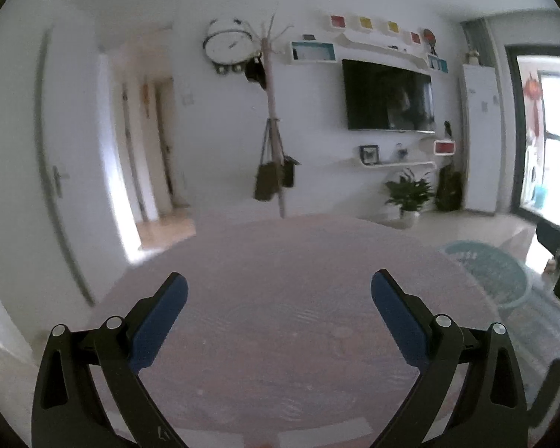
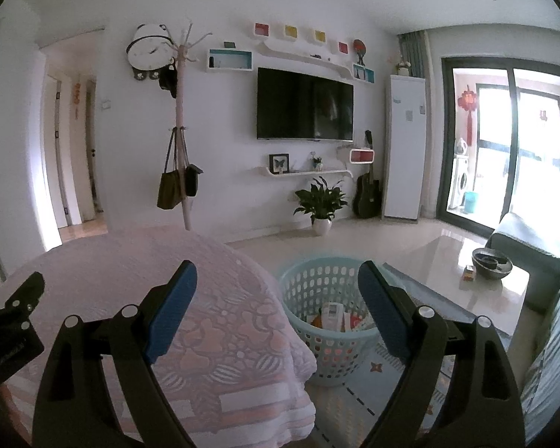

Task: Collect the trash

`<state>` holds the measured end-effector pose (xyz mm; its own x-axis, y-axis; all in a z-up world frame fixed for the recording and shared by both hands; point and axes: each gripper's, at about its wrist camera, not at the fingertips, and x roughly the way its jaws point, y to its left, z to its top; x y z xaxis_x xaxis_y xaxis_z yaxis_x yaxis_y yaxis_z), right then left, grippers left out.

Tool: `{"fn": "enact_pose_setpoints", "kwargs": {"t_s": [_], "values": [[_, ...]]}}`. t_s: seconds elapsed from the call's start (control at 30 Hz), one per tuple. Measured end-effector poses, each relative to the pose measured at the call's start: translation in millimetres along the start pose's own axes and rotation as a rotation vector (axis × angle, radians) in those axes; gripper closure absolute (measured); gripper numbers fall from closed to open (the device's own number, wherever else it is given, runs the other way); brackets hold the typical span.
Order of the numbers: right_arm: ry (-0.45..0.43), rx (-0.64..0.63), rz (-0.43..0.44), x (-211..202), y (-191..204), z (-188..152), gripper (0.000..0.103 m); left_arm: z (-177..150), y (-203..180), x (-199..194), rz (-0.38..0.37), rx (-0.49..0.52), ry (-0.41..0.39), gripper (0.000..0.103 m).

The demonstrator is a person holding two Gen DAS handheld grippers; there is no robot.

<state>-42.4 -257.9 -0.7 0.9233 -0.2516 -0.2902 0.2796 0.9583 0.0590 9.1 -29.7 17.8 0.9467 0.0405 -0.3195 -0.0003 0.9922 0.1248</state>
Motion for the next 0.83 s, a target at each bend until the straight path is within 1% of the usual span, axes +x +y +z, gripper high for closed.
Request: {"fn": "enact_pose_setpoints", "kwargs": {"t_s": [0.1, 0.23, 0.37, 0.5, 0.57, 0.67, 0.7, 0.83], "values": [[-0.006, 0.000, 0.005, -4.0, 3.7, 2.4, 0.019, 3.6, 10.1, -5.6, -0.009, -0.021, 0.001, 0.007], [-0.013, -0.011, 0.009, -9.4, 10.3, 4.5, 0.019, 3.6, 14.0, -8.7, -0.011, -0.013, 0.007, 0.007], [-0.029, -0.018, 0.008, -17.6, 14.9, 6.0, 0.019, 1.6, 17.7, -8.2, -0.042, -0.037, 0.032, 0.007], [-0.042, -0.035, 0.009, -23.8, 20.0, 6.0, 0.019, -2.0, 24.8, -3.4, -0.035, -0.049, 0.045, 0.007], [-0.041, -0.037, 0.011, -24.5, 21.7, 5.8, 0.019, -3.6, 32.0, -1.7, -0.034, -0.069, 0.049, 0.007], [-0.035, -0.033, 0.012, -24.6, 23.8, 5.6, 0.017, -6.6, 38.6, 1.9, -0.053, -0.097, 0.081, 0.007], [-0.032, -0.032, 0.015, -24.5, 24.5, 5.5, 0.017, -6.9, 40.0, 2.3, -0.063, -0.104, 0.084, 0.007], [-0.030, -0.043, 0.015, -23.9, 31.4, 8.0, 0.017, -8.5, 43.9, 2.7, -0.065, -0.106, 0.079, 0.007]]}}
